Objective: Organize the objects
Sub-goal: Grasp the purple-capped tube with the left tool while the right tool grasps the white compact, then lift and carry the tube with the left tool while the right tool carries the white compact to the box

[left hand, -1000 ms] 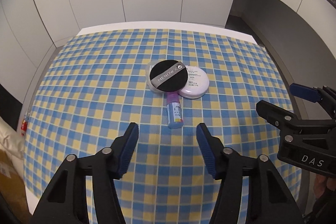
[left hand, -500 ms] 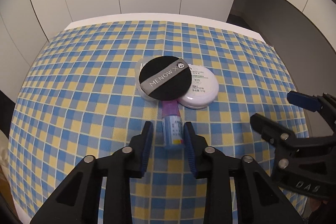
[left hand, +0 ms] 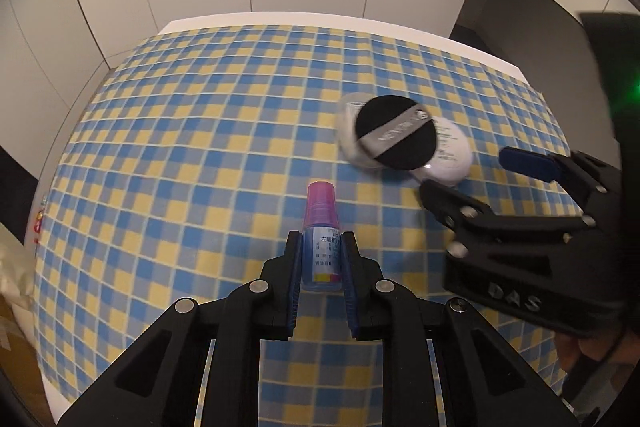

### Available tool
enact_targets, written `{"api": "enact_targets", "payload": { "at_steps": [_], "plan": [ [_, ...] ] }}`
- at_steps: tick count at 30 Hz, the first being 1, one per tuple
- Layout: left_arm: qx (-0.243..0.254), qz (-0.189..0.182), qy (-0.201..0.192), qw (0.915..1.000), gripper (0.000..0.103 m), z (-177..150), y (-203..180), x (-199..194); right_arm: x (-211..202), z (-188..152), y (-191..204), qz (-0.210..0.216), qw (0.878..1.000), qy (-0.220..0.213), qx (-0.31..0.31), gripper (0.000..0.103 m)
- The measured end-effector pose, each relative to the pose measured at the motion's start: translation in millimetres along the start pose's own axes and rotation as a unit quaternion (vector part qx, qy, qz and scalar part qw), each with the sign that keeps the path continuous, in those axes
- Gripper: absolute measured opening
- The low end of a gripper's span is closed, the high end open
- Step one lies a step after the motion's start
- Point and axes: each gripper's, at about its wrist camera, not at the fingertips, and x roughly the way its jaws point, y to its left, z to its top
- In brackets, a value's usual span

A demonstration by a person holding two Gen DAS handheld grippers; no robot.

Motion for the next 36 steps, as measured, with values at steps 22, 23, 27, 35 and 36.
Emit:
{"api": "enact_targets", "payload": {
  "at_steps": [22,23,27,35,36],
  "plan": [
    [0.015,-0.02,-0.022,0.9994,0.018,-2,7,-81,-50,-14,-3,-0.004,0.999,0.016,0.048,0.06],
    [0.019,-0.019,-0.027,0.9993,0.018,-4,5,-87,-57,-15,-7,-0.006,0.999,0.013,0.052,0.06],
    [0.01,-0.022,-0.024,0.9994,0.018,-9,0,-103,-92,-24,-6,-0.009,0.998,0.002,0.057,0.06],
    [0.003,-0.022,-0.036,0.9991,0.018,-15,-10,-148,-161,-32,-4,-0.014,0.998,-0.014,0.059,0.06],
    [0.002,-0.024,-0.037,0.999,0.018,-15,-11,-153,-167,-33,-3,-0.015,0.998,-0.016,0.061,0.06]
  ]
}}
